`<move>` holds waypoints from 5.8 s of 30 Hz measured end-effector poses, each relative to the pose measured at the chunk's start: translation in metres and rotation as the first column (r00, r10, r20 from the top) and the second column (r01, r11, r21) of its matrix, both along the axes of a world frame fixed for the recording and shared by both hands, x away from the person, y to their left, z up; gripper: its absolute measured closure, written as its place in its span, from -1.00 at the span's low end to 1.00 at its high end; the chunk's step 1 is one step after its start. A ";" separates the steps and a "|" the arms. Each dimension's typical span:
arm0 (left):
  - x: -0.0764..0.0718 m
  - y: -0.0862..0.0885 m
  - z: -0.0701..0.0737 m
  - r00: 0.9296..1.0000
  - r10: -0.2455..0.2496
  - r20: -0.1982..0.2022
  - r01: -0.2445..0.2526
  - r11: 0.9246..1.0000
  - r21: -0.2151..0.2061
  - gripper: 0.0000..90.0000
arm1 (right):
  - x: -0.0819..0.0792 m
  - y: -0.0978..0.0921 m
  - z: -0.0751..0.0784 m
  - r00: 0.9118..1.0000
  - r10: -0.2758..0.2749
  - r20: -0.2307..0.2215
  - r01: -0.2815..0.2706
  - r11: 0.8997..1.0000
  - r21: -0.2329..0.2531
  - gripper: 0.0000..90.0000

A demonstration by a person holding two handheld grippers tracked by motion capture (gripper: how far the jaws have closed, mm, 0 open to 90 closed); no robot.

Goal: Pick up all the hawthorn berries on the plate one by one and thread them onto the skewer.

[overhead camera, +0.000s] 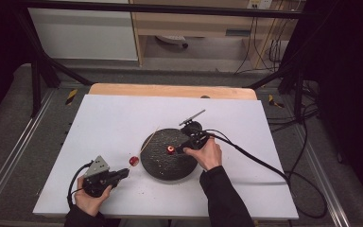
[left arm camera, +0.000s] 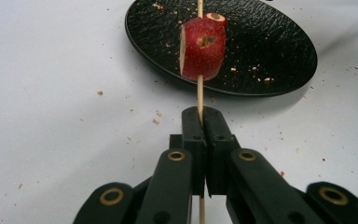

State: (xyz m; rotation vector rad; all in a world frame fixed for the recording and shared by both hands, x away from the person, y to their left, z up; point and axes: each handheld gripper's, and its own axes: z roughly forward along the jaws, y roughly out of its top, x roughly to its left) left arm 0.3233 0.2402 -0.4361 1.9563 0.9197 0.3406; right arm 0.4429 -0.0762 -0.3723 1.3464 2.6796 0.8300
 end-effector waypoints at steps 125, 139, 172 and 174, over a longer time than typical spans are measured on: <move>-0.002 -0.061 0.018 0.997 -0.049 0.057 0.051 0.998 -0.024 0.97 | -0.032 -0.032 -0.025 0.770 -0.561 0.305 0.037 0.516 0.856 0.36; 0.002 -0.077 0.023 0.998 -0.025 0.060 0.027 0.999 -0.039 0.97 | -0.035 -0.031 -0.027 0.771 -0.558 0.307 0.033 0.517 0.855 0.36; 0.016 -0.088 0.034 0.996 -0.020 0.086 0.025 0.998 -0.052 0.97 | -0.046 -0.025 -0.038 0.818 -0.506 0.273 0.038 0.522 0.852 0.37; 0.017 -0.090 0.035 0.996 -0.021 0.087 0.025 0.999 -0.048 0.97 | -0.047 -0.024 -0.039 0.823 -0.499 0.273 0.035 0.524 0.851 0.37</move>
